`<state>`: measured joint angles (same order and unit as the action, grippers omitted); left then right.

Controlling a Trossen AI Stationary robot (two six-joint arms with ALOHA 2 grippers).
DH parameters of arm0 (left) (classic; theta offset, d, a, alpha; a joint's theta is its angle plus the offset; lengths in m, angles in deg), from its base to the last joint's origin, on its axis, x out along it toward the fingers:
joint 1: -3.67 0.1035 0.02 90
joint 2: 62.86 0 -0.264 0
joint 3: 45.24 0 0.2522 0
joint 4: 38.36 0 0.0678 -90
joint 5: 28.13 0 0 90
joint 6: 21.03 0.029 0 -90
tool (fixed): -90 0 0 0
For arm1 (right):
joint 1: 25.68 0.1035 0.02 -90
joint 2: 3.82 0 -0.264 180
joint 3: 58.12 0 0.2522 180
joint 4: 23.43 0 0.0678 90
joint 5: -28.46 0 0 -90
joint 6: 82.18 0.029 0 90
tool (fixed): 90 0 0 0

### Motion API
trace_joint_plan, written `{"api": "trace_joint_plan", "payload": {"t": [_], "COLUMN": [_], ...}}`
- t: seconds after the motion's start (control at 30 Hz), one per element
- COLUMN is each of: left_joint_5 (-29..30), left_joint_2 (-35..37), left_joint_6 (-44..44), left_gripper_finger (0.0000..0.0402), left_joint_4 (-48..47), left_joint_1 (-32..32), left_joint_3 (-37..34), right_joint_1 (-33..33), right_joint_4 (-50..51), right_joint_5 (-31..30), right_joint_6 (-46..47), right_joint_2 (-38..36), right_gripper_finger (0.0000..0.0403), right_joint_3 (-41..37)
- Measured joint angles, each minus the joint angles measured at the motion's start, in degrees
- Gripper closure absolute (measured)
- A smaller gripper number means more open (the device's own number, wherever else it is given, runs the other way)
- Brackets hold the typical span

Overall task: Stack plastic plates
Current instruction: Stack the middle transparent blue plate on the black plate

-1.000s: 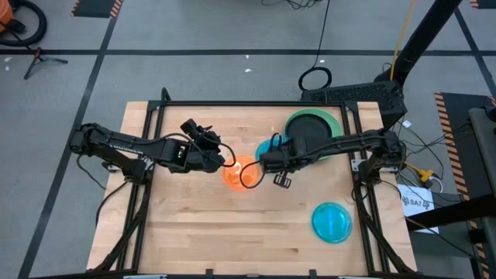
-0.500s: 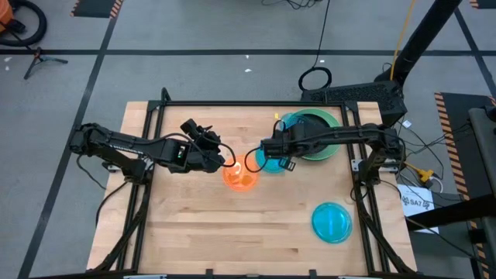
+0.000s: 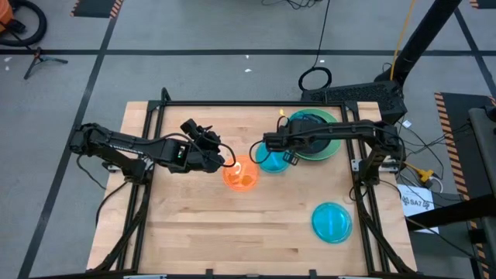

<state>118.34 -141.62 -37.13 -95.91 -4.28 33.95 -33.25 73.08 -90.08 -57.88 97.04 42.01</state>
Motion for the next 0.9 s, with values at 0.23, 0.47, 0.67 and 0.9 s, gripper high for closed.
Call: {"api": "trace_joint_plan", "payload": {"t": [0.23,0.47,0.67,0.9], "left_joint_5": [-0.02,0.00,-0.01,0.00], "left_joint_2": [0.00,0.00,0.00,0.00], "left_joint_6": [0.00,-0.09,-0.11,-0.13], "left_gripper_finger": [0.0188,0.0188,0.0188,0.0188], "left_joint_4": [0.00,0.00,0.00,0.00], "left_joint_1": [0.00,0.00,-0.01,-0.01], "left_joint_3": [0.00,0.00,0.00,0.00], "right_joint_1": [-1.86,-2.61,-2.61,-2.61], "right_joint_4": [-2.61,-4.86,-6.21,-6.58], "right_joint_5": [0.02,0.02,0.06,0.13], "right_joint_6": [0.05,0.47,0.50,1.27], "right_joint_2": [0.00,0.00,0.00,0.00], "right_gripper_finger": [0.0403,0.0403,0.0403,0.0403], "right_joint_3": [-3.62,-4.68,-4.70,-4.70]}}
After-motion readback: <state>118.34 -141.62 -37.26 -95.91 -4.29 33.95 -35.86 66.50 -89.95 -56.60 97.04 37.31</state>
